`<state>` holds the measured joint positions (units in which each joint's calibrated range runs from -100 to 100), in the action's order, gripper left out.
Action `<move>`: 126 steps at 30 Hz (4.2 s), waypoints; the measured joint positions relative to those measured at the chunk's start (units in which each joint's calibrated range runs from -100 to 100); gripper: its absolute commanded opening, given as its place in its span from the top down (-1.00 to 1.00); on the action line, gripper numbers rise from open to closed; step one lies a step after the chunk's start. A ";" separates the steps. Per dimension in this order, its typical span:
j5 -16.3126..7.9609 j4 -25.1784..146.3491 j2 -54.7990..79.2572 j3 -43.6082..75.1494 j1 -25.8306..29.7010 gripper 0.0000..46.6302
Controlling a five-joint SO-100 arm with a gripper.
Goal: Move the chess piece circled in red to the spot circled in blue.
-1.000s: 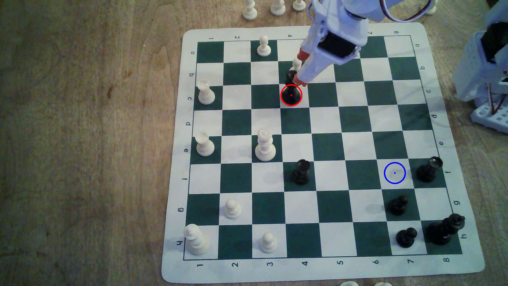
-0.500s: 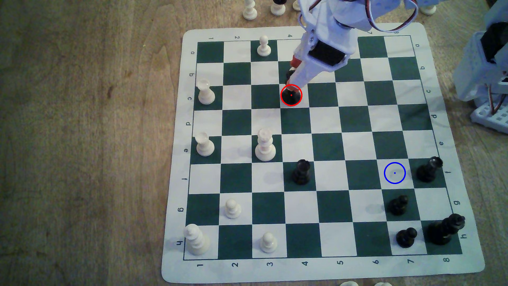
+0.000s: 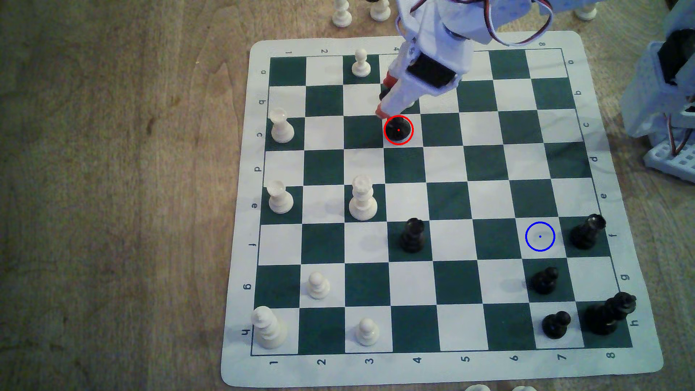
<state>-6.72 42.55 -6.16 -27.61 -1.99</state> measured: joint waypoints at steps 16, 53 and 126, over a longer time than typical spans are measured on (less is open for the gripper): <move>-0.49 3.82 -4.36 0.00 1.47 0.26; 0.00 -3.35 0.17 -4.88 0.66 0.99; -5.47 8.53 -30.33 -31.90 33.33 0.06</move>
<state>-12.19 51.08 -36.49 -59.51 31.34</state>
